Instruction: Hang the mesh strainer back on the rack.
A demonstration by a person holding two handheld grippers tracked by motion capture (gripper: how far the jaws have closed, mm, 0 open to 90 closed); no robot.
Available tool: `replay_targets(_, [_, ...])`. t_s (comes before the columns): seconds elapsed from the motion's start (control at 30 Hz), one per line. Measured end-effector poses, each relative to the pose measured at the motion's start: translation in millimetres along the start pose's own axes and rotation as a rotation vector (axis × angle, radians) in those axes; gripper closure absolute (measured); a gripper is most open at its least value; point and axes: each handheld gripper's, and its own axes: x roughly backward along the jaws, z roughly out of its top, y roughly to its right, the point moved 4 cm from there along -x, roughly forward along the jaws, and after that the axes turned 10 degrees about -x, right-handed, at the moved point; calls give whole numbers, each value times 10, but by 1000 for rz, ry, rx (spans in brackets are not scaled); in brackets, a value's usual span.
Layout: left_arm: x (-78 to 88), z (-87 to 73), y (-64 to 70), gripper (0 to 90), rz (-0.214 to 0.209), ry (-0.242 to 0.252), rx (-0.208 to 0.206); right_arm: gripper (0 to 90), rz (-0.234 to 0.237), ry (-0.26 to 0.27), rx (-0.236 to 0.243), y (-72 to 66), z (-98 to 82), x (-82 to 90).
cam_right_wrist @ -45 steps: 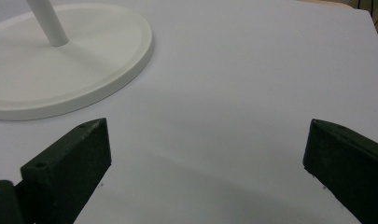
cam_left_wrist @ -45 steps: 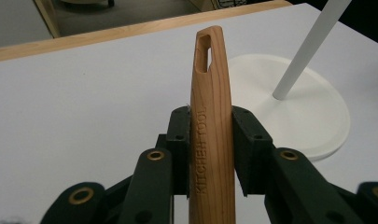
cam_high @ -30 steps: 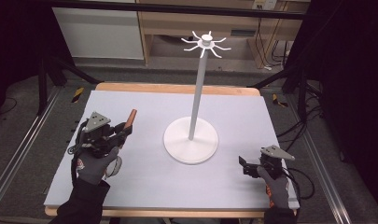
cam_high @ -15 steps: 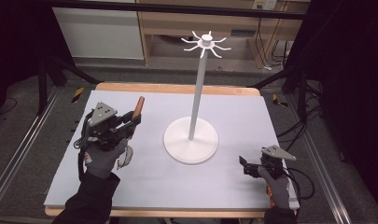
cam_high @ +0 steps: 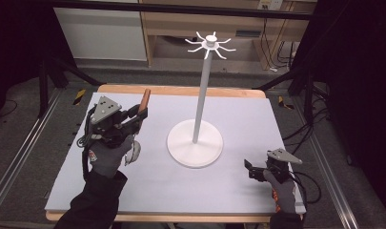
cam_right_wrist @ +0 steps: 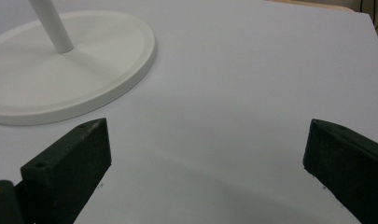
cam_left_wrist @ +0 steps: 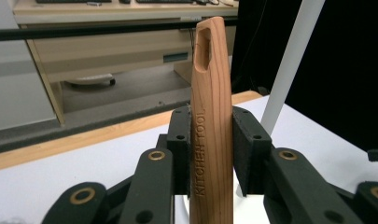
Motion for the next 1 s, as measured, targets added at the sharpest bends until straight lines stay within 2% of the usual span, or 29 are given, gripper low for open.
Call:
replay_targets(0.47, [5, 242, 71, 700, 0, 65, -4, 13, 7, 5, -4, -3, 6, 2])
replay_targets(1.0, [29, 763, 187, 701, -3, 168, -20, 13, 11, 6, -6, -4, 7, 2])
